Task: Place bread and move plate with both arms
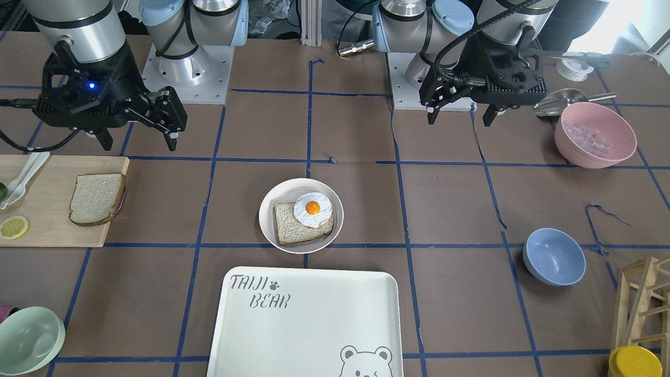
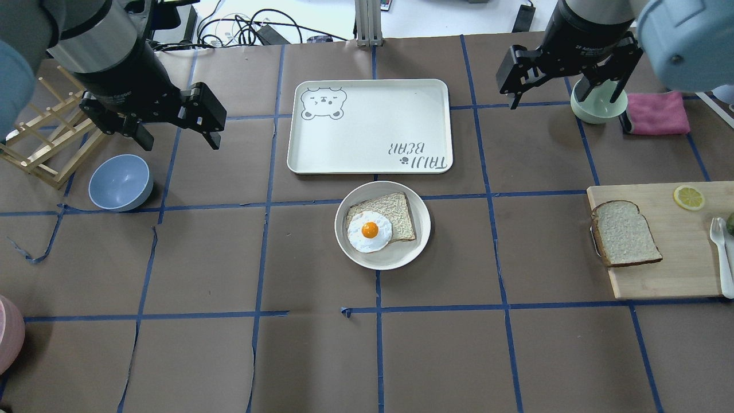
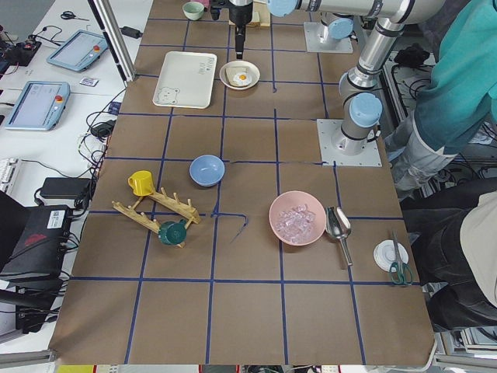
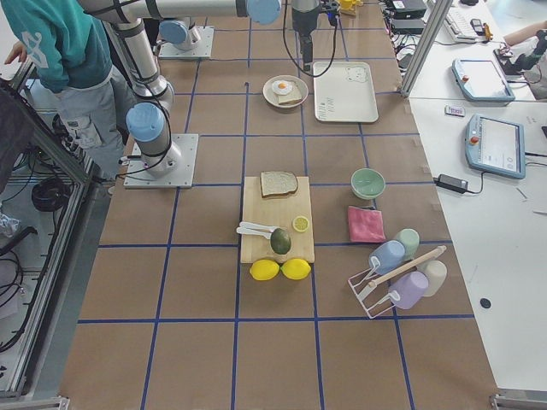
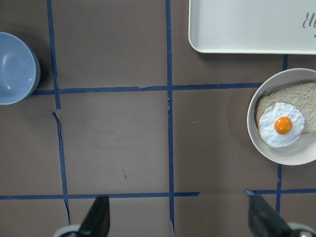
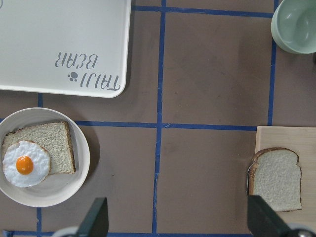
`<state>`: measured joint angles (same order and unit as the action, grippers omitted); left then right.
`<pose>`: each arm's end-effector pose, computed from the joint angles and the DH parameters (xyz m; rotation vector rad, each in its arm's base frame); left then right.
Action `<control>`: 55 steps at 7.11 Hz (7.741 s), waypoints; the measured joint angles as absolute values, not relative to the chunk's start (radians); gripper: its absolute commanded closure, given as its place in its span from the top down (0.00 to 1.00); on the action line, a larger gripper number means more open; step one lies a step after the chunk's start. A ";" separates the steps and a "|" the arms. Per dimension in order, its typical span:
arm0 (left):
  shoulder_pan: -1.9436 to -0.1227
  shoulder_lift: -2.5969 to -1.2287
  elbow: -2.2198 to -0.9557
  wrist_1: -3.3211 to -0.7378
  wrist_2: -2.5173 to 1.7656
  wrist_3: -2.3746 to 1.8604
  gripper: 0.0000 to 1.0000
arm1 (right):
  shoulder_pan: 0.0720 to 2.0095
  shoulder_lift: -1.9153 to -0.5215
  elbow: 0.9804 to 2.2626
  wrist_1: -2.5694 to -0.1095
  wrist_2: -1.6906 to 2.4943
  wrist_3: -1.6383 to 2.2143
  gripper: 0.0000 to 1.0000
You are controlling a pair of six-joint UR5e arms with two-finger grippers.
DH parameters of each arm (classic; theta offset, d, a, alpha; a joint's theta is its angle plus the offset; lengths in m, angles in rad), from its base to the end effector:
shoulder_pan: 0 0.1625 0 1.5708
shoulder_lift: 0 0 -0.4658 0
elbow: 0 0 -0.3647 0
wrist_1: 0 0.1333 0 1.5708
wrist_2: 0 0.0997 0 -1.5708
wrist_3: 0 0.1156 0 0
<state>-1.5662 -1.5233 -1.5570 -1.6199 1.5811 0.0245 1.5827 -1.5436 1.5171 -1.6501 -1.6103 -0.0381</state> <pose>-0.1301 -0.4436 0.5357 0.0311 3.1309 -0.0188 0.1345 -0.4870 0.5335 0.0742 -3.0956 0.1631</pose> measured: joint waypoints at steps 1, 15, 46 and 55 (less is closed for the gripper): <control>-1.566 -1.523 -1.557 -1.620 1.581 0.025 1.00 | 1.583 -1.544 1.508 -1.648 -1.611 -0.037 1.00; -1.566 -1.523 -1.557 -1.620 1.581 0.025 1.00 | 1.506 -1.525 1.722 -1.666 -1.804 -0.049 1.00; -1.565 -1.523 -1.557 -1.620 1.580 0.025 1.00 | 1.296 -1.347 2.222 -2.278 -2.033 -0.282 0.03; -1.565 -1.523 -1.556 -1.620 1.578 0.025 1.00 | 1.573 -1.430 1.867 -1.900 -1.857 -0.117 0.00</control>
<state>-1.5647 -1.5228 -1.5557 -1.6199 1.5781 0.0245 1.5728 -1.4303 1.8669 -1.8999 -1.8573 -0.1174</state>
